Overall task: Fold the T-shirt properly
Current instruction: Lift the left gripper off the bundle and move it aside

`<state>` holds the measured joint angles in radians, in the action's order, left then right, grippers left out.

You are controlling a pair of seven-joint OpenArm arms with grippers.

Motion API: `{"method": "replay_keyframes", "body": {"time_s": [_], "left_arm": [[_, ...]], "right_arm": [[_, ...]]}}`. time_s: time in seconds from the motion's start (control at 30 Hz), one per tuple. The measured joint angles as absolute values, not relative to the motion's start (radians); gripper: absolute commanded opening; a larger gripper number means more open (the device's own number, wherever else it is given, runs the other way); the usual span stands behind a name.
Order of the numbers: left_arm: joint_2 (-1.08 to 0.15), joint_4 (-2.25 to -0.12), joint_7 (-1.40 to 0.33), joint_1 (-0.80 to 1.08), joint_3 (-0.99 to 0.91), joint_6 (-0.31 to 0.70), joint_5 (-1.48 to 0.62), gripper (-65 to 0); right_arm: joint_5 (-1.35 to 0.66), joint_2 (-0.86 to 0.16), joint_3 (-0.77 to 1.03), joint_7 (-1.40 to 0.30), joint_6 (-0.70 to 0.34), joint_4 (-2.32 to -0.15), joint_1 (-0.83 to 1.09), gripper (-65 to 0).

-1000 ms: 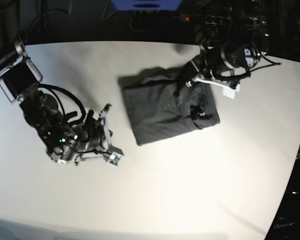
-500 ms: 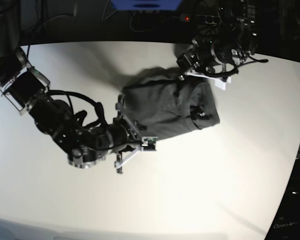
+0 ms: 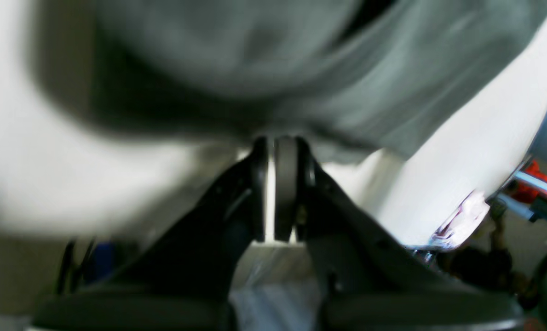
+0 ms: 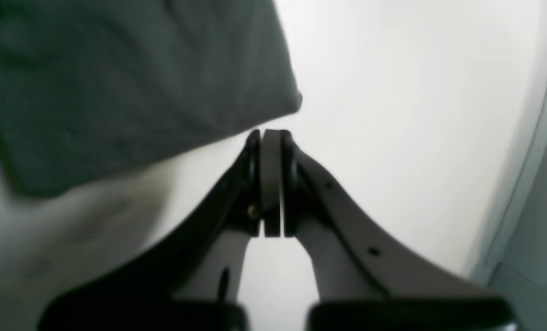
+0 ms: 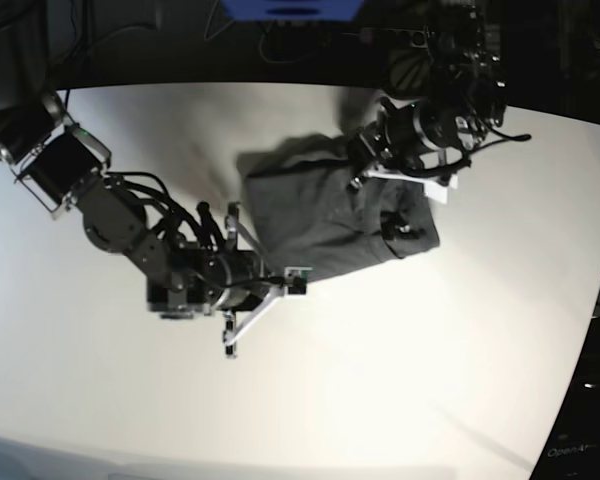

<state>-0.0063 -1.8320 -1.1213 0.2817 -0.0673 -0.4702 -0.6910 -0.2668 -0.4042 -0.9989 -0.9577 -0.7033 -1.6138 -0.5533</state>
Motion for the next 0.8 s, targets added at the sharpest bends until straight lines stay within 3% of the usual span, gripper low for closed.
{"method": "replay_keyframes", "body": {"time_s": [0.43,0.57,0.8], "left_arm": [[0.055,-1.744,-1.153,0.244,-0.067,-0.468,-0.546,-62.2],[0.037,-1.755,-1.309,0.245,-0.068,-0.468,-0.533,-62.2],[-0.003,-1.868,-1.384,0.244,-0.15,-0.469,-0.485,-62.3]], "right_arm": [[-0.122,-0.393,-0.878,-0.916,-0.703,-1.616,-0.479,-64.9],[-0.122,-0.393,-0.864,-0.915,-0.703,-1.616,-0.479,-64.9],[-0.122,-0.392,-0.864,-0.908,-0.703,-1.616,-0.479,-64.9]]}}
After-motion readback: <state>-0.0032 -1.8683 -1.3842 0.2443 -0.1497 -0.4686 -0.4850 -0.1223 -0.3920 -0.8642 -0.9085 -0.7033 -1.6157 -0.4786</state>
